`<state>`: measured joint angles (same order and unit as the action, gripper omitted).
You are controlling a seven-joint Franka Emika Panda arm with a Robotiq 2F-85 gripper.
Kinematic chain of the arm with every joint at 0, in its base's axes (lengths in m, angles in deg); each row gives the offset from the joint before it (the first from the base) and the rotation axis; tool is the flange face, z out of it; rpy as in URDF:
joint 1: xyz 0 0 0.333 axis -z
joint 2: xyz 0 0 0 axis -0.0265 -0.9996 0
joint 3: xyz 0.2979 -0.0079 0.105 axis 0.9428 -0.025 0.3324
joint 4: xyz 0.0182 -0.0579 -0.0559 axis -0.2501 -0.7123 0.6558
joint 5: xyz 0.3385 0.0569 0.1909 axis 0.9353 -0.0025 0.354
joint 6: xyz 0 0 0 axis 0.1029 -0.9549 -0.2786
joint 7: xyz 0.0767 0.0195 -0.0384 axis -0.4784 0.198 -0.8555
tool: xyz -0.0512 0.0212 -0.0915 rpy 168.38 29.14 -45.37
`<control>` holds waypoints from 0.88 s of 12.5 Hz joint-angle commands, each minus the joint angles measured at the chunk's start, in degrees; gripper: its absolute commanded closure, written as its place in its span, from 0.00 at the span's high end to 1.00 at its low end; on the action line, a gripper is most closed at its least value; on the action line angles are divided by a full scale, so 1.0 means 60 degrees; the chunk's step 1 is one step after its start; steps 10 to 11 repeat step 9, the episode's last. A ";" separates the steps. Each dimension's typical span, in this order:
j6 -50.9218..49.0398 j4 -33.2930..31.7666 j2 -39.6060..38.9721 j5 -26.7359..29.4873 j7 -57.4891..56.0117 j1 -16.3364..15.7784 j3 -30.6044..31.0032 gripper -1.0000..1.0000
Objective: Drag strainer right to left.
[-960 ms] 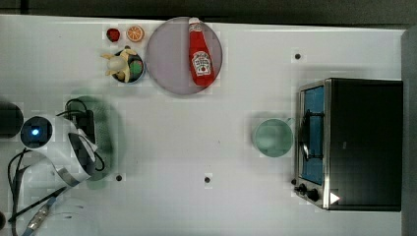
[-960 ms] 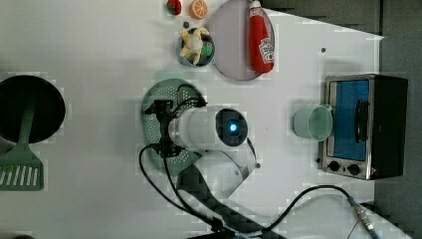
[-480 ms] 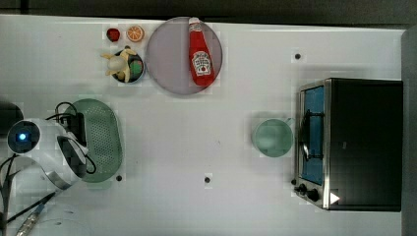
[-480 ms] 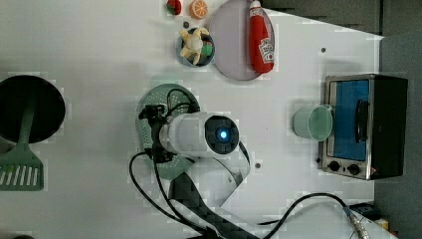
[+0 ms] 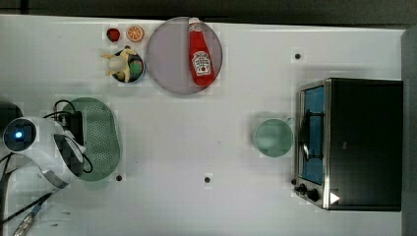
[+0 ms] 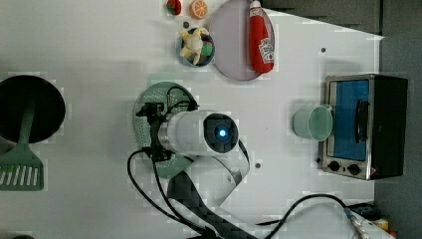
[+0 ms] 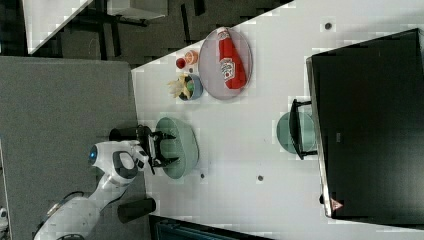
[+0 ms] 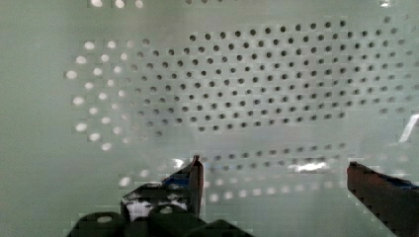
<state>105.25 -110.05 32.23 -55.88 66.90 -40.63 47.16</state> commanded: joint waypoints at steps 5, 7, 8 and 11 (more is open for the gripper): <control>-0.3504 -0.0134 0.3791 -0.0188 -0.5098 0.0194 -0.1677 1.00; -0.4319 -0.0126 0.4894 -0.0196 -0.6142 0.0246 -0.2420 1.00; -0.4739 -0.0112 0.5427 -0.0214 -0.6662 0.0267 -0.2838 1.00; -0.5159 -0.0087 0.5949 -0.0313 -0.7193 0.0280 -0.3280 1.00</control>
